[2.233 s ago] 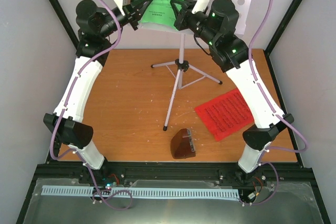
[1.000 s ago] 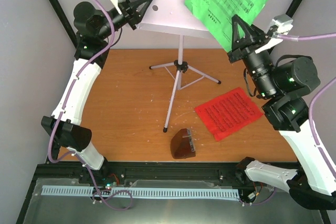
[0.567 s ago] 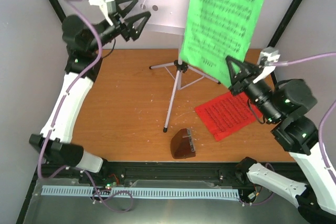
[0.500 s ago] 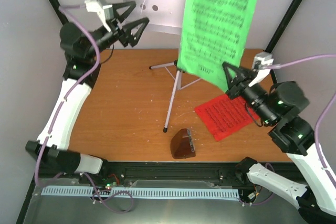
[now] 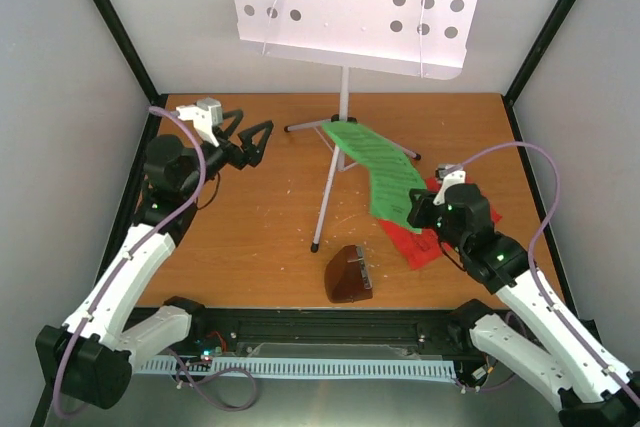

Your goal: Pack up the instrument practice props

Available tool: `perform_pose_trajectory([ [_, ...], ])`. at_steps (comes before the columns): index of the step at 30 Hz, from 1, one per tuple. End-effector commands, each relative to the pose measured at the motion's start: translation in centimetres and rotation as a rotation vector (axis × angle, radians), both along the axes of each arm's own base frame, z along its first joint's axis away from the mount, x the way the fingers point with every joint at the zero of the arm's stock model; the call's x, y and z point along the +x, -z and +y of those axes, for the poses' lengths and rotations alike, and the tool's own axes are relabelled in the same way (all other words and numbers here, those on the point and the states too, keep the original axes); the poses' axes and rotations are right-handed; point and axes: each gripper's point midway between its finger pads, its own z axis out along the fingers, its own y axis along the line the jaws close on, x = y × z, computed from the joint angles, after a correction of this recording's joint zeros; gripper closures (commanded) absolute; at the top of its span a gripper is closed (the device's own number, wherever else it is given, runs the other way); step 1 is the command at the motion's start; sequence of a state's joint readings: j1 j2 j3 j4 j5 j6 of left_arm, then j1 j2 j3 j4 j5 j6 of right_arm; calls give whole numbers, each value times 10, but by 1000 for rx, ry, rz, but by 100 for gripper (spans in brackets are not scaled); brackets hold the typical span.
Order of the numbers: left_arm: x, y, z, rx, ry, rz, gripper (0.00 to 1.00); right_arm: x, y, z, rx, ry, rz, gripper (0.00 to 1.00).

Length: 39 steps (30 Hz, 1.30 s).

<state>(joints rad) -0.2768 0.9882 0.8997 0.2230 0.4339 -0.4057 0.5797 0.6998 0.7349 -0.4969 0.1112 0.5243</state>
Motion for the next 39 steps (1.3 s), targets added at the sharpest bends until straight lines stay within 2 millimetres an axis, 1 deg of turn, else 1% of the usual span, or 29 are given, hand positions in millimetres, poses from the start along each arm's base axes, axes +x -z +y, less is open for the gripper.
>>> perform_pose_trajectory([
  [1,0,43,17,63,-107,138,0,21,7,-32,68,130,8,97],
  [3,-2,59,21,90,-122,177,0,29,21,-42,110,155,58,97],
  [5,-2,66,24,119,-137,200,1,35,33,-56,140,200,88,97],
  [7,-2,68,28,149,-151,210,1,39,43,-73,166,262,115,97],
  [10,0,63,39,184,-184,200,1,39,54,-94,235,353,141,97],
  [13,4,66,52,214,-229,196,1,33,72,-107,333,441,186,97],
  [16,12,77,61,242,-280,212,0,26,89,-111,409,503,234,97],
  [21,17,98,64,285,-296,241,1,13,118,-117,496,610,301,97],
  [24,17,100,67,298,-313,248,1,4,139,-115,578,664,359,97],
  [28,15,97,70,300,-326,235,1,2,151,-114,601,672,371,97],
  [32,15,100,68,302,-318,240,0,4,150,-116,558,673,383,97],
  [33,15,99,68,300,-315,238,1,4,149,-118,550,680,382,96],
  [34,15,97,68,299,-312,236,1,4,146,-120,541,686,374,91],
  [35,15,95,68,296,-312,230,1,5,140,-122,529,688,354,79],
  [37,13,91,73,287,-325,223,1,6,127,-130,495,709,311,44],
  [38,11,87,75,276,-333,204,1,5,120,-135,472,727,287,31],
  [39,9,84,77,266,-339,191,1,4,111,-141,450,744,256,23],
])
